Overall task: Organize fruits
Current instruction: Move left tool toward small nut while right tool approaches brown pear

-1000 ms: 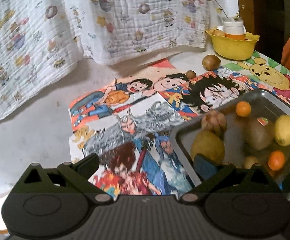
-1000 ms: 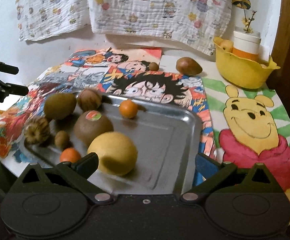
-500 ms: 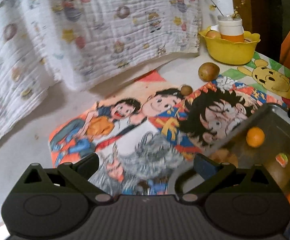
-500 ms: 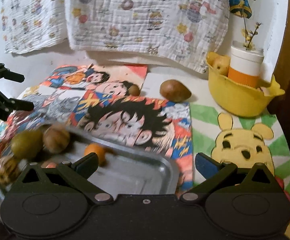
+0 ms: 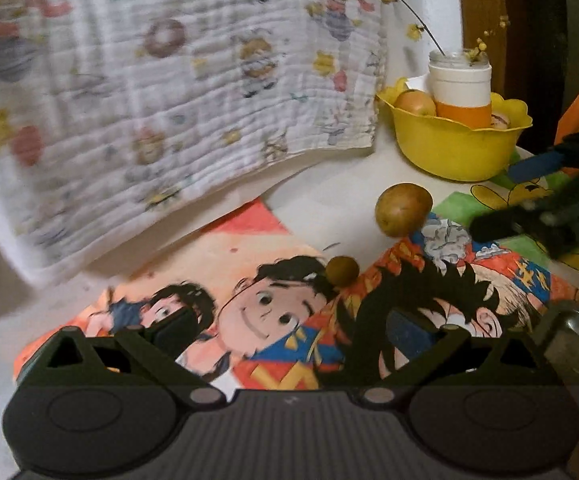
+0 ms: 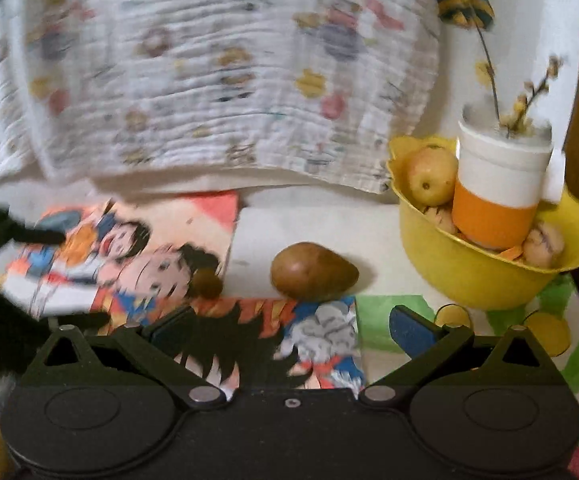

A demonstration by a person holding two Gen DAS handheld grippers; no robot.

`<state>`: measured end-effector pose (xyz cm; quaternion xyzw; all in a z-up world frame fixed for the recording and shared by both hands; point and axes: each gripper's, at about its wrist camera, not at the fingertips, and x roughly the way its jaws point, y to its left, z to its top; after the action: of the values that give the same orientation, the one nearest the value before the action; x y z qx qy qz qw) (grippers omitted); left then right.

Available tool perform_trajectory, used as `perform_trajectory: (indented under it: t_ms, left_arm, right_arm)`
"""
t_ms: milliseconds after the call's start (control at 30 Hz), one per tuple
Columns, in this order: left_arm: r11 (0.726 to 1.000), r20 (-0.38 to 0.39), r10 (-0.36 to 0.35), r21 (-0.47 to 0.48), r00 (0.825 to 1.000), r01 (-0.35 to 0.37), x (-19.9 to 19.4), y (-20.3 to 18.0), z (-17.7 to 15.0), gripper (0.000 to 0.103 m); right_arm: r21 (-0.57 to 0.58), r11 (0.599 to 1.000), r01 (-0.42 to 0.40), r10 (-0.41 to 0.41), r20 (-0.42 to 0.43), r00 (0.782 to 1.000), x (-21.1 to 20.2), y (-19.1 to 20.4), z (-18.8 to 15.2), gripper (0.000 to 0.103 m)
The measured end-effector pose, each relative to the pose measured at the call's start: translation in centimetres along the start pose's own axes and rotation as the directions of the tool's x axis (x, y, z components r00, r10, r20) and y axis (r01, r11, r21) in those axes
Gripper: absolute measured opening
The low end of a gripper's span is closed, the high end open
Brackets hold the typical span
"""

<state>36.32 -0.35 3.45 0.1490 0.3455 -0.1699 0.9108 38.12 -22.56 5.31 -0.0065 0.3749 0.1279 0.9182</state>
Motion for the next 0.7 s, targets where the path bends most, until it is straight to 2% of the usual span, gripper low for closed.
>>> perform_trajectory:
  t_ms: [200,500,700]
  left_arm:
    - [0.998,0.002,-0.039,0.052,0.999,0.039,3.3,-0.5,0.3,0.103]
    - [0.993,0.041,-0.098,0.076,0.994,0.095,6.1,-0.9,0.0,0.103]
    - [0.987,0.081,-0.137,0.094,0.987,0.129,6.8,-1.1,0.6,0.099]
  right_arm:
    - [0.189,0.982,-0.025,0.029,-0.022,0.999,3.6,-1.5,0.3,0.102]
    - [0.207,0.978,0.029,-0.029,-0.001,1.000,6.7,-1.3,0.6,0.093]
    - [0.244,0.969,0.034,-0.029,-0.025,0.999,8.5,-1.8,0.9,0.084]
